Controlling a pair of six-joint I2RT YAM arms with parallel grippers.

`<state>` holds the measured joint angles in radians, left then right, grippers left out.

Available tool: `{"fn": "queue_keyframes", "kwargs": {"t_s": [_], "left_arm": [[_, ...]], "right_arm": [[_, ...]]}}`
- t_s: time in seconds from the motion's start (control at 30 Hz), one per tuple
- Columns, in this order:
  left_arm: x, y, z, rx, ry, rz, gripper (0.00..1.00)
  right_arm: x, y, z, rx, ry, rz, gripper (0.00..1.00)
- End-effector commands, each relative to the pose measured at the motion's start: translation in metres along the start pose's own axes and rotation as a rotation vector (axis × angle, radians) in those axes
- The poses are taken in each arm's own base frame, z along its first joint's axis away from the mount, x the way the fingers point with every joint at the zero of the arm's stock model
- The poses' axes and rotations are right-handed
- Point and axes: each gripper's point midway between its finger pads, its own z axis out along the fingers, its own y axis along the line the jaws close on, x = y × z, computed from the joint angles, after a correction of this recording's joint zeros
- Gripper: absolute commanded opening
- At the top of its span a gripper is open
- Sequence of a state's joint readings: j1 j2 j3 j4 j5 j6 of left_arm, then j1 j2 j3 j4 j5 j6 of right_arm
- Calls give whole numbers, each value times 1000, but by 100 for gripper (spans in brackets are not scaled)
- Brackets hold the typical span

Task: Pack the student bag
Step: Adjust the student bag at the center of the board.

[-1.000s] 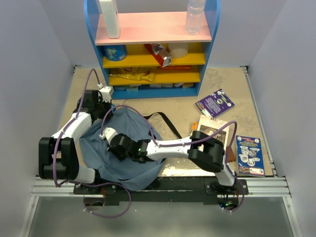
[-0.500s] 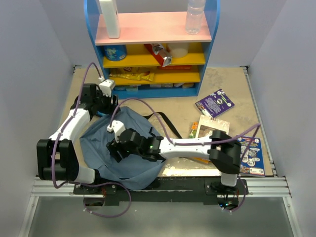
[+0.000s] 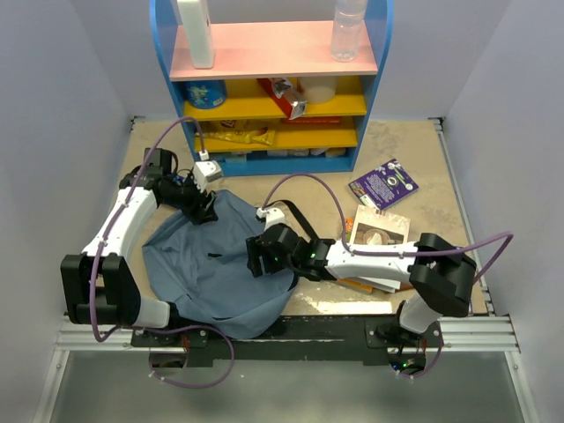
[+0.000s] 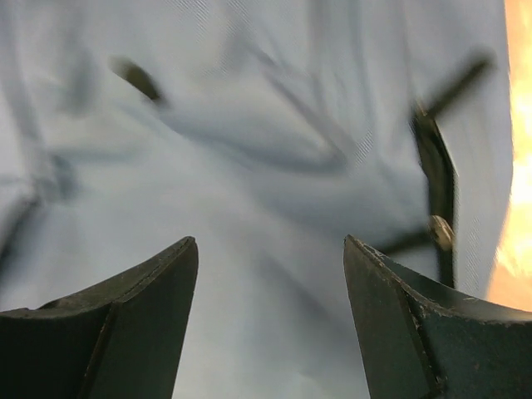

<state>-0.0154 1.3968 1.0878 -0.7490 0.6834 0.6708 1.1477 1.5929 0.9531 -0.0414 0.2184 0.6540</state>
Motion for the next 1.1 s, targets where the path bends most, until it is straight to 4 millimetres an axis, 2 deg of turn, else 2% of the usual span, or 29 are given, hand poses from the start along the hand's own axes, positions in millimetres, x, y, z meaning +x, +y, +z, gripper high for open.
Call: {"fn": "queue_keyframes", "kwargs": {"t_s": [0.0,0.23,0.27,0.3,0.43,0.5,0.6,0.63,0.7,0.73,0.77,0.83,0.87,0.93,0.97,1.03,1.07], "left_arm": [[10,-25,-5,145,27,148,68],[42,-52,-4,202,92,278,64],[44,-56,2,209,101,309,63],[57,-59,6,202,143,318,63],[65,-61,24,138,167,375,59],[57,-55,29,100,131,398,58],[48,-50,30,77,104,403,57],[48,-50,31,75,103,403,57],[47,-47,31,63,100,409,56],[46,-47,31,58,98,409,56],[46,-46,31,54,96,410,56],[45,-46,30,47,90,407,56],[42,-46,31,43,80,406,55],[41,-49,31,50,66,392,55],[39,-49,32,51,55,389,55],[39,-50,33,53,46,373,54],[37,-48,34,40,33,374,54]], "right_arm": [[2,-23,8,64,6,54,74],[23,-38,14,117,64,103,74],[24,-43,16,134,63,112,74],[26,-44,17,138,66,123,74],[18,-46,30,109,33,173,72],[7,-48,36,105,6,199,68],[-6,-51,44,111,-28,209,55],[-11,-54,45,127,-46,211,43],[-22,-61,49,145,-67,213,29],[-28,-66,50,173,-88,208,9],[-32,-76,50,204,-90,200,0],[-49,-86,51,239,-111,157,0],[-59,-102,49,289,-129,148,0],[-77,-115,41,333,-142,76,0],[-97,-127,37,365,-177,74,0],[-114,-142,30,406,-184,16,0],[-135,-151,26,425,-214,17,0]]}}
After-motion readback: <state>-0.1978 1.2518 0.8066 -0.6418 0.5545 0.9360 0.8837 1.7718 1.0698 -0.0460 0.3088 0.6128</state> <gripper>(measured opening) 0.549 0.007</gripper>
